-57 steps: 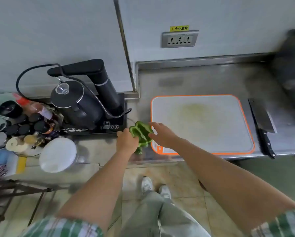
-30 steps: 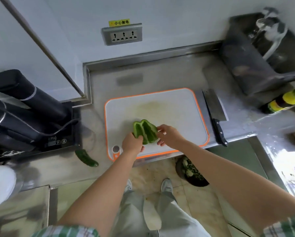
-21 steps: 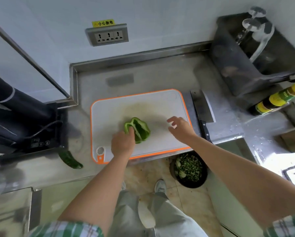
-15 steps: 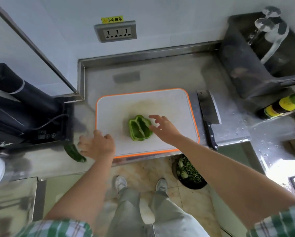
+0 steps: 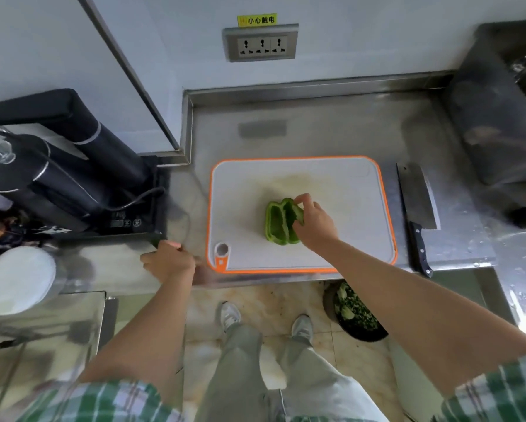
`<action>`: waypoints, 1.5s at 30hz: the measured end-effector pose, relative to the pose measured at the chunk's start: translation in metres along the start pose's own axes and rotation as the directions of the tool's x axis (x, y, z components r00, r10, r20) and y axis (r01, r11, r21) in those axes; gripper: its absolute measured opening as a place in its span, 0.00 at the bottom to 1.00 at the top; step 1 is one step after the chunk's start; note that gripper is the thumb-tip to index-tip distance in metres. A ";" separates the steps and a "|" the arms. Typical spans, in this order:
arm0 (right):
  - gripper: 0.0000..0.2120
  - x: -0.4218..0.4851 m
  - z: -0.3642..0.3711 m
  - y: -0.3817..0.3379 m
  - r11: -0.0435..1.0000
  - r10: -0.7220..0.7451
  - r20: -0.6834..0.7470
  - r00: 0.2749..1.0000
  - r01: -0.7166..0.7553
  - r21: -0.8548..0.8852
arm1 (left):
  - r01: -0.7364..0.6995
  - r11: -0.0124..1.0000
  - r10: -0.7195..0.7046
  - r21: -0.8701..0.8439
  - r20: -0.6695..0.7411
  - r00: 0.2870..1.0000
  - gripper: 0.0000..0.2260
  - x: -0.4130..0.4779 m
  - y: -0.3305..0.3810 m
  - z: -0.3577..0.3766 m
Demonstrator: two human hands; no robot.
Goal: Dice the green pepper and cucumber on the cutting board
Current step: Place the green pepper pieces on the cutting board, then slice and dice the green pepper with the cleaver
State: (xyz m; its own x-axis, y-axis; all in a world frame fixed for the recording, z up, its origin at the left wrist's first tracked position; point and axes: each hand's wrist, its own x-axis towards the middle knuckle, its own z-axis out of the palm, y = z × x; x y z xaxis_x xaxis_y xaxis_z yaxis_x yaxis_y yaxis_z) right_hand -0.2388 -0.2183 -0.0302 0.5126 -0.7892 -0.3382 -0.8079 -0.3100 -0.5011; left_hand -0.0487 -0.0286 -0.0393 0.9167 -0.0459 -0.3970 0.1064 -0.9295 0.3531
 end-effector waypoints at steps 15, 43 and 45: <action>0.19 -0.008 -0.020 0.027 0.982 -0.084 0.148 0.985 0.056 0.182 | -0.540 0.813 0.581 -0.215 0.247 0.776 0.08 -0.080 0.087 0.057; 0.11 -0.040 -0.085 0.093 0.914 0.147 -0.229 0.962 -0.044 0.402 | -0.379 0.919 0.394 -0.109 0.233 0.889 0.18 -0.101 0.100 0.072; 0.07 -0.040 -0.076 0.078 0.920 0.064 -0.133 0.989 -0.007 0.391 | -0.385 0.913 0.408 -0.136 0.256 0.876 0.20 -0.100 0.099 0.069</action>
State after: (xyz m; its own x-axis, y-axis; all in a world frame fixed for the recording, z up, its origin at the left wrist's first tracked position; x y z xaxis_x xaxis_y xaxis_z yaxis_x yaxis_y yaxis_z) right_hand -0.3443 -0.2506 0.0049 0.4166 -0.8709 -0.2606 -0.6333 -0.0723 -0.7706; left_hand -0.1563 -0.1411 -0.0229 0.7482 -0.5134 -0.4203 -0.2037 -0.7806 0.5909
